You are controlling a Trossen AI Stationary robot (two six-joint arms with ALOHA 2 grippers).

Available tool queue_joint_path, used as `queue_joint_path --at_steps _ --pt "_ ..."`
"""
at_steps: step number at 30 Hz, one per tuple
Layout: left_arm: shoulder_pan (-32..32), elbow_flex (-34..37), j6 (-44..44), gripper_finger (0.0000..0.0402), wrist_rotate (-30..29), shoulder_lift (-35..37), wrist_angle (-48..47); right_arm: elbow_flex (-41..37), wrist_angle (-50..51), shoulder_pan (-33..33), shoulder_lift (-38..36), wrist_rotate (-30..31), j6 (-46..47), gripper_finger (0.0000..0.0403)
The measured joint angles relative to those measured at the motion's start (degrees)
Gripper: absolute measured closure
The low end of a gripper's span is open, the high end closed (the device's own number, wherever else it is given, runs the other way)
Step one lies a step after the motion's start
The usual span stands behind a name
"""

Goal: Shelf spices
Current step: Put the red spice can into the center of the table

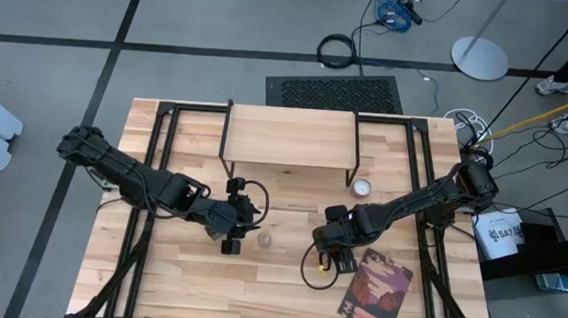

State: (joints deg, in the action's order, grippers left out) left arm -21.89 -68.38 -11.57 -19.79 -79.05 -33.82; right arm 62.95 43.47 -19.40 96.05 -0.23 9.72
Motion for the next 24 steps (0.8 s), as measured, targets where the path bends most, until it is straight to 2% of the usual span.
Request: queue_joint_path --at_steps 14,24 --pt "0.00 0.00 -0.04 0.0223 0.00 0.00 -0.12 0.65 -1.87 3.04 0.02 0.09 0.28 0.0190" --pt "0.00 0.00 -0.07 0.0223 0.00 0.00 -0.42 7.73 -2.31 5.56 0.02 0.51 -2.47 0.0189"
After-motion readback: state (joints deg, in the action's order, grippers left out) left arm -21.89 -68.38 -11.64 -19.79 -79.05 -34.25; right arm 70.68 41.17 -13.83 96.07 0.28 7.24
